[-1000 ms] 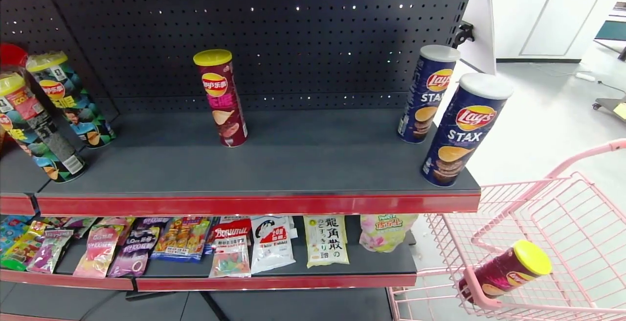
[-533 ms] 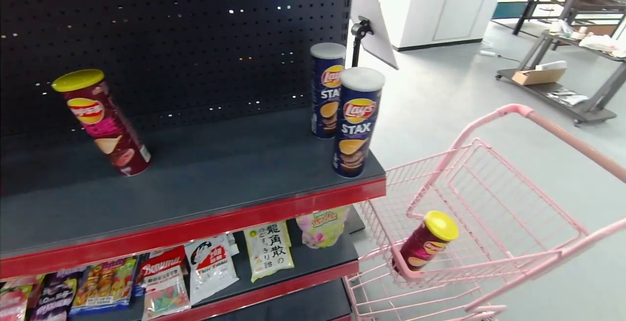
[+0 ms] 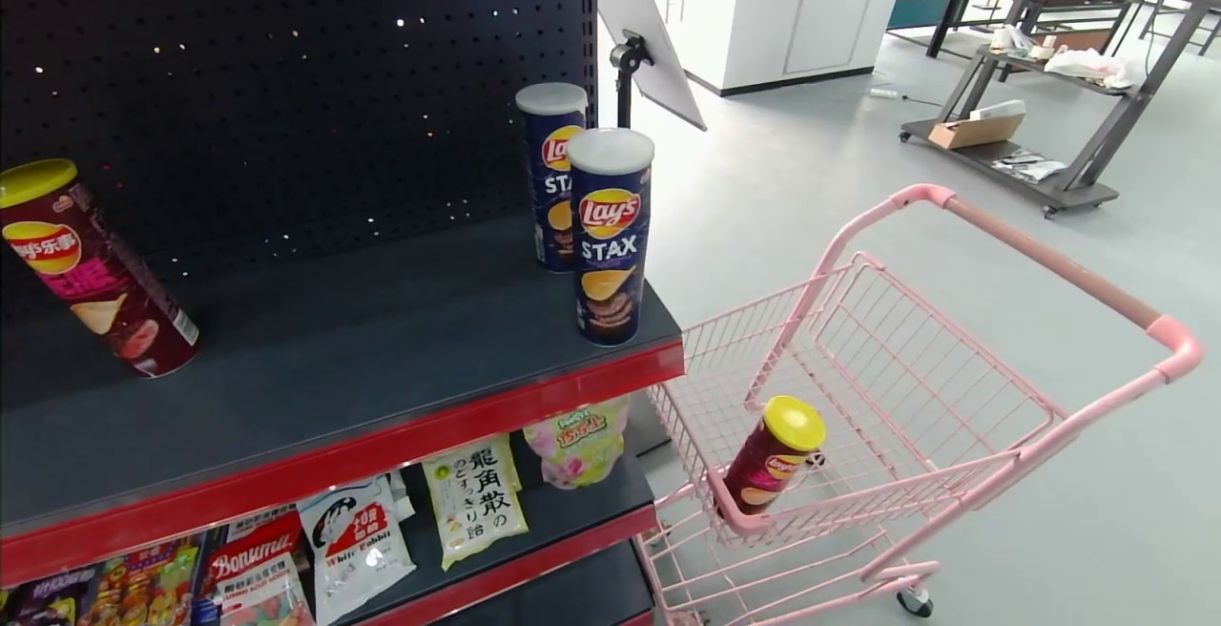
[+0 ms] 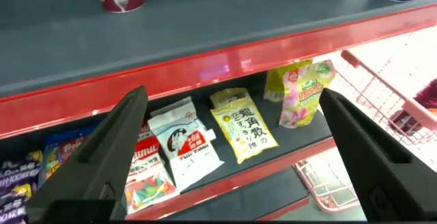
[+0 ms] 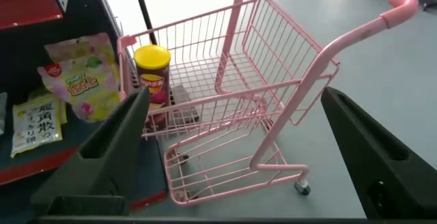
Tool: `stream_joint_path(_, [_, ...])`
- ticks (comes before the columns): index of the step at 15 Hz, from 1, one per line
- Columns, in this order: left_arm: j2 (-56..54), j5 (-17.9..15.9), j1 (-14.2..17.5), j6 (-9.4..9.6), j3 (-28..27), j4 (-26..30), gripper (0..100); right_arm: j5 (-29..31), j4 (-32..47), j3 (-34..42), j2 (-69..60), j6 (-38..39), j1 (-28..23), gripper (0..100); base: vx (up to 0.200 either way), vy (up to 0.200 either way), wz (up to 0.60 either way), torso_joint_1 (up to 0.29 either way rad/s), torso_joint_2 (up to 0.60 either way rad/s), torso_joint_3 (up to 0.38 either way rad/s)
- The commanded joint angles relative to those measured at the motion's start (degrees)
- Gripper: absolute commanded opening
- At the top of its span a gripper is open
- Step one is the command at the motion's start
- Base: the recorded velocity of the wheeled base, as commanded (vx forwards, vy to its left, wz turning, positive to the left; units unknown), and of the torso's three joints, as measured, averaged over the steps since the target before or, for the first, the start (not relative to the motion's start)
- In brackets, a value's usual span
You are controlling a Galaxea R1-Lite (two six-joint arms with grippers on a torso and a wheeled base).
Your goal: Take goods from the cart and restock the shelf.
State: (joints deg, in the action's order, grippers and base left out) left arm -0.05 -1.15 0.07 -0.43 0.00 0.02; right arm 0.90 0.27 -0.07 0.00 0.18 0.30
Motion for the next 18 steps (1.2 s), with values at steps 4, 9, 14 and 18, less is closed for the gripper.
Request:
stream_joint_path(4, [0.0,0.0,0.0,-0.01,0.0,0.0,100,0.0,0.0,0.0,0.0,0.0,0.0,100,0.000,0.000,0.00,-0.135,0.35,0.206])
stream_joint_path(9, [0.0,0.0,0.0,-0.01,0.0,0.1,100,0.0,0.0,0.0,0.0,0.0,0.0,100,0.000,0.000,0.00,-0.147,0.37,0.226])
stream_joint_path(14, [0.0,0.0,0.0,-0.01,0.0,0.0,100,0.0,0.0,0.0,0.0,0.0,0.0,100,0.000,0.000,0.00,-0.160,0.47,0.291])
stream_joint_path(18, [0.0,0.0,0.0,-0.01,0.0,0.1,100,0.0,0.0,0.1,0.0,0.0,0.0,100,0.000,0.000,0.00,-0.170,0.54,0.365])
